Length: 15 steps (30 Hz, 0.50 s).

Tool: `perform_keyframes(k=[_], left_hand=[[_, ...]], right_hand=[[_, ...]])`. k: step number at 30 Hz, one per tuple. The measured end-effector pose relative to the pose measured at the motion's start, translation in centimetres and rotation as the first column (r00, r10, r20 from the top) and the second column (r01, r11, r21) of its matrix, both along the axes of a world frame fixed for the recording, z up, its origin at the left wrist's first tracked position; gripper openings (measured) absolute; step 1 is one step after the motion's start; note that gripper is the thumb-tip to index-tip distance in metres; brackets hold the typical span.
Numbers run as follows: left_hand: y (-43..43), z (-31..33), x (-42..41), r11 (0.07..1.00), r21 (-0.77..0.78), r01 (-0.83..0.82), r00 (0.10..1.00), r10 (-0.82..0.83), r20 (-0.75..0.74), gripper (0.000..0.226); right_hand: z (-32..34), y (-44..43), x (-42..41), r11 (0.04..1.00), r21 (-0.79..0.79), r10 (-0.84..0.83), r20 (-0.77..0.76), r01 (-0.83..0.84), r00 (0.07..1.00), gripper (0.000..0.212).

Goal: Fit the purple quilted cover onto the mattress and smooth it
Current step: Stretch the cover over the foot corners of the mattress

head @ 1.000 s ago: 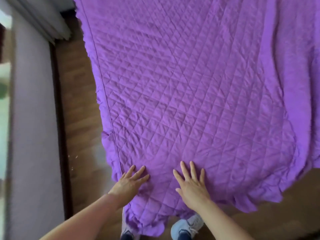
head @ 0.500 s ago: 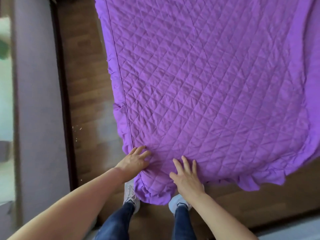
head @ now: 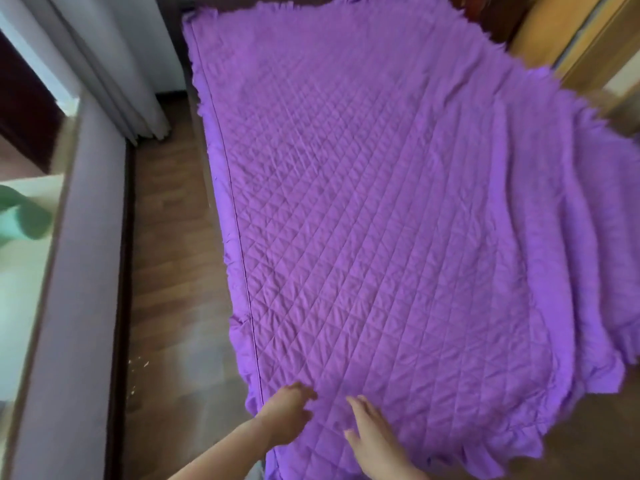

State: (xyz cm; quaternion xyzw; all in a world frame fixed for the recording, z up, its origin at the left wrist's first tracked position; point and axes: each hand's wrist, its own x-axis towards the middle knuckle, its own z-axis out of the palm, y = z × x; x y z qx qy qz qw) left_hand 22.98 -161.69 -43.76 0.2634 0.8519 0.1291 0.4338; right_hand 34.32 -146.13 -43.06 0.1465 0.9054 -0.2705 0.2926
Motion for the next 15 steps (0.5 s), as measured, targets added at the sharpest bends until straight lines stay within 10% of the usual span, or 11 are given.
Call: perform_keyframes(k=[7, 15], left_hand=[[4.6, 12.6, -6.0, 0.919, 0.265, -0.291, 0.953, 0.303, -0.005, 0.037], [5.3, 24.4, -9.6, 0.83, 0.466, -0.308, 0.929, 0.368, -0.042, 0.036]], right_hand=[[11.2, 2.2, -5.9, 0.874, -0.22, -0.477, -0.209, 0.434, 0.854, 0.062], [23.0, 1.8, -9.3, 0.734, -0.375, -0.676, -0.331, 0.566, 0.658, 0.058]])
